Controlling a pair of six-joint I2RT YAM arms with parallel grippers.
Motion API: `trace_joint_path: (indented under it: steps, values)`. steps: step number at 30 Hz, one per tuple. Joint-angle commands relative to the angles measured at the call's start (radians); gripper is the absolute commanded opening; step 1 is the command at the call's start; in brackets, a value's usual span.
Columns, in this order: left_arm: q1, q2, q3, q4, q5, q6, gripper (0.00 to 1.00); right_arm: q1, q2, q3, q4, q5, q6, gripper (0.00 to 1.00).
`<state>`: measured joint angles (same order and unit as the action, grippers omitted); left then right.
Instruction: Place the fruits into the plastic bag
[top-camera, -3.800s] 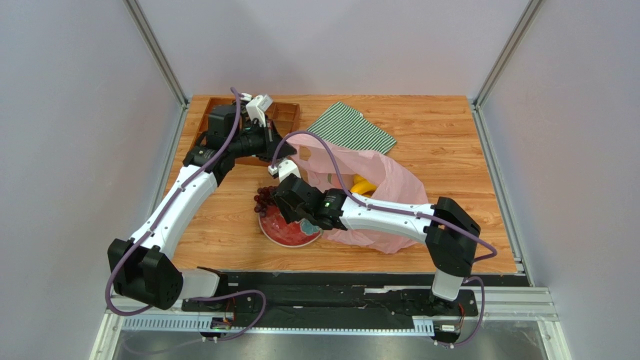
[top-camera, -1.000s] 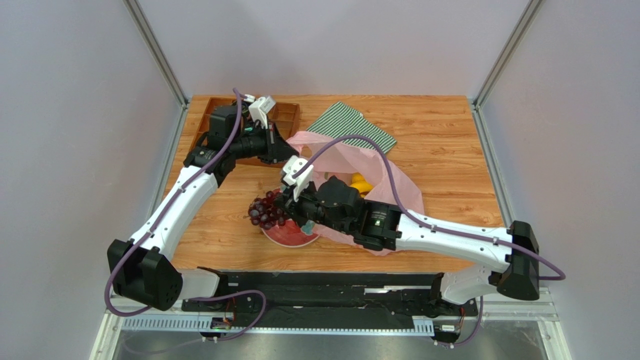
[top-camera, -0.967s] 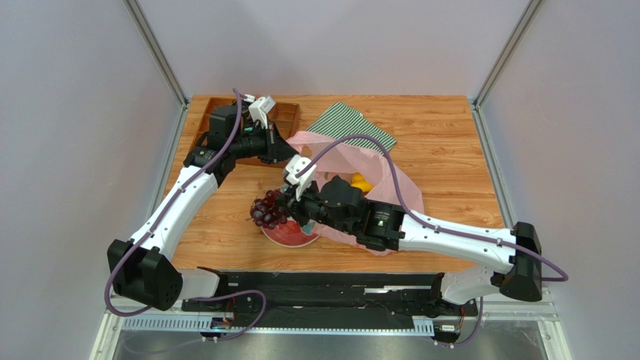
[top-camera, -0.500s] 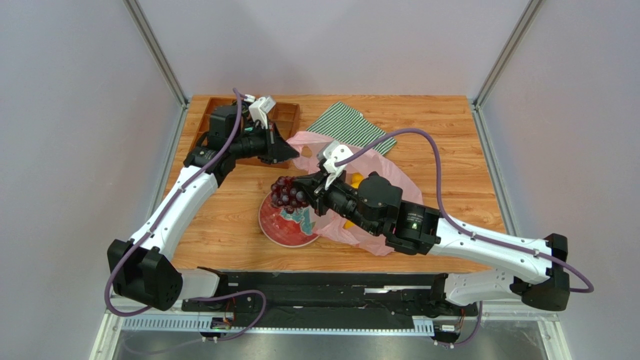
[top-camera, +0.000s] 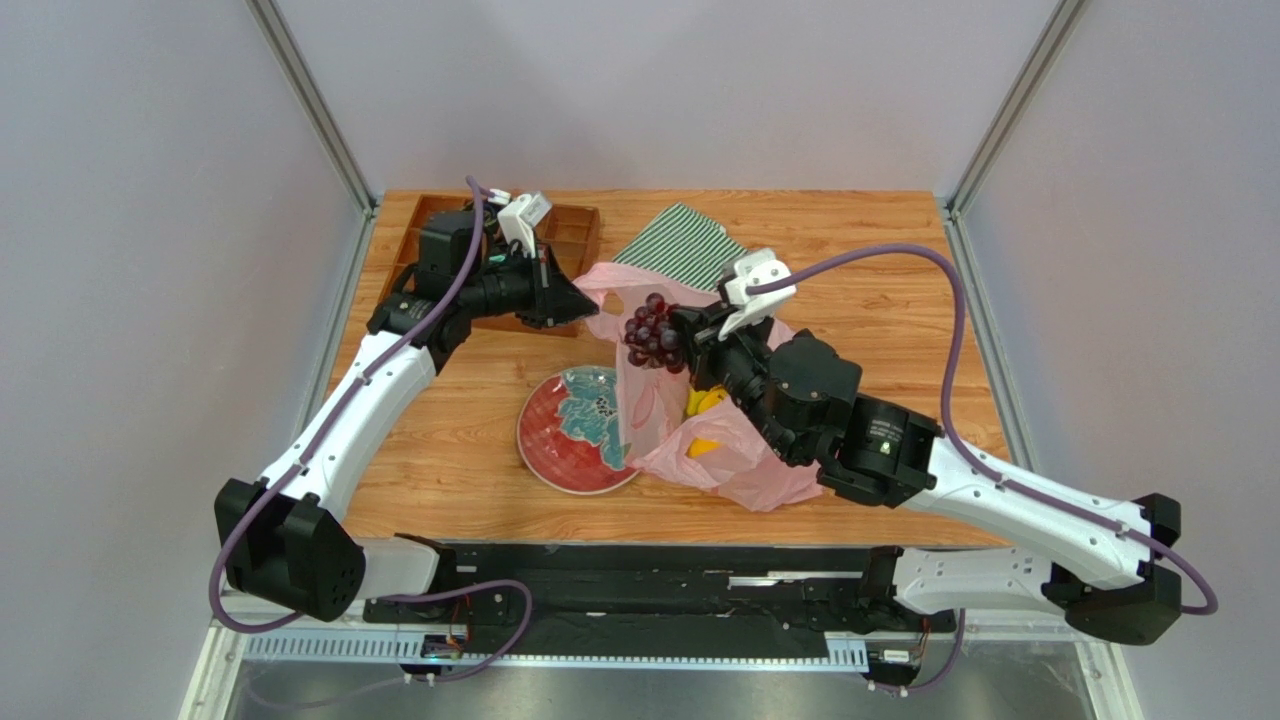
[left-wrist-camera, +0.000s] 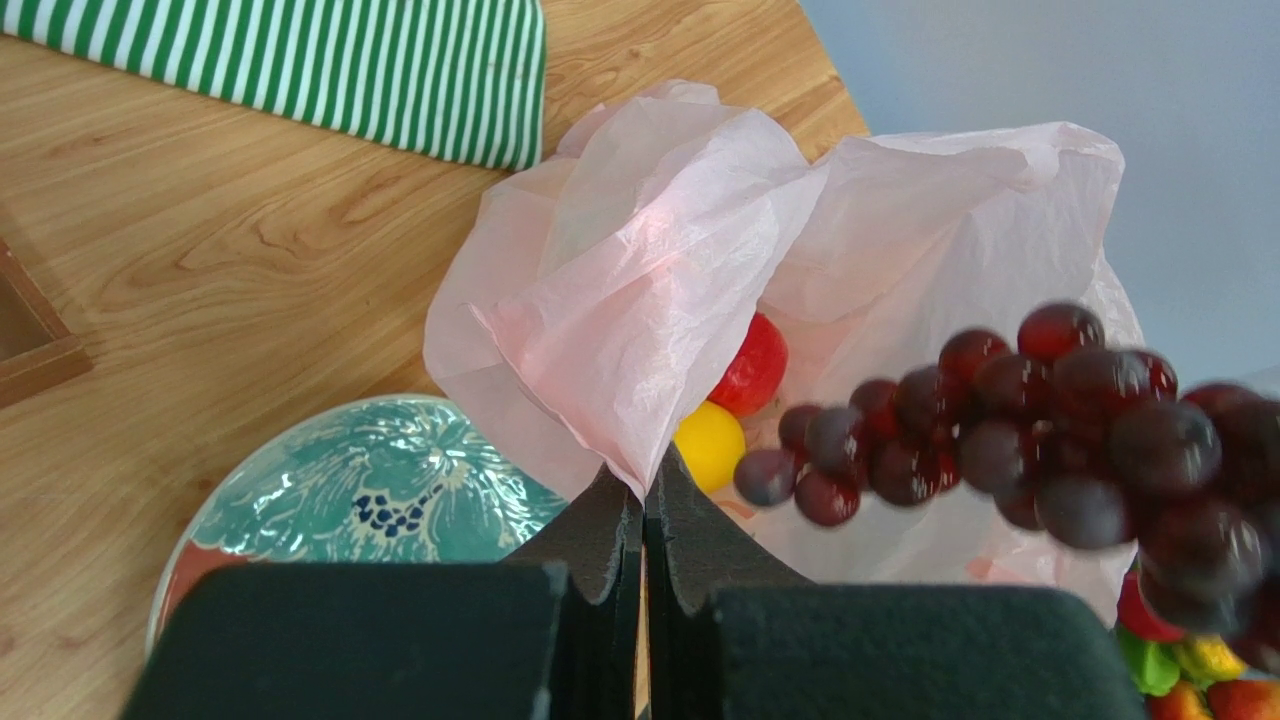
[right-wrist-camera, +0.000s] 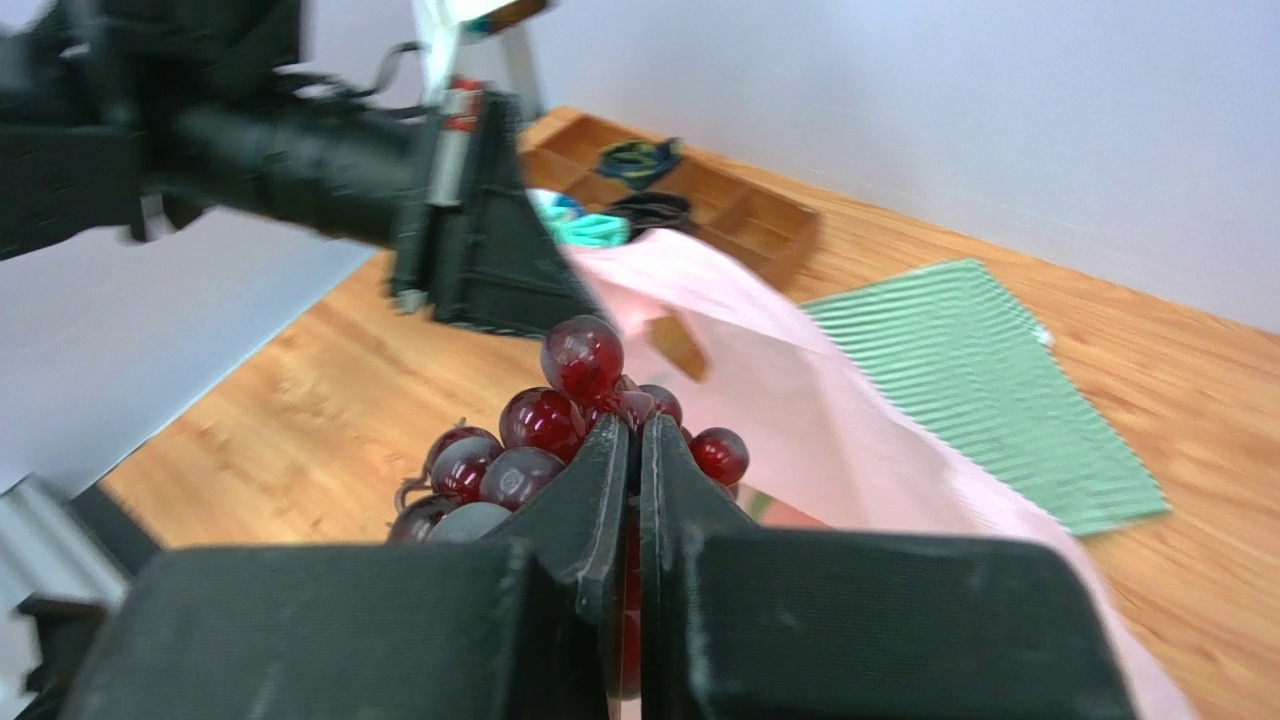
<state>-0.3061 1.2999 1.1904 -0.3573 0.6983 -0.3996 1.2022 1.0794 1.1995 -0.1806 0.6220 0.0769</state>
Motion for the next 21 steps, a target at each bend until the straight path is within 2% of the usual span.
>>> trace_joint_path:
  steps: [1, 6, 11, 21]
  values:
    - [-0.004, -0.025, 0.006, 0.011, 0.013, -0.002, 0.00, -0.047, -0.030, 0.032, -0.101, 0.159, 0.084, 0.00]
    - [-0.004, -0.025, 0.006, 0.012, 0.018, -0.004, 0.00, -0.108, -0.018, 0.012, -0.245, 0.167, 0.207, 0.00]
    - [-0.004, -0.024, 0.006, 0.014, 0.020, -0.004, 0.00, -0.142, 0.030, 0.006, -0.339, 0.130, 0.262, 0.00]
    - [-0.004, -0.028, 0.006, 0.012, 0.021, -0.004, 0.00, -0.227, 0.226, 0.081, -0.594, 0.159, 0.340, 0.01]
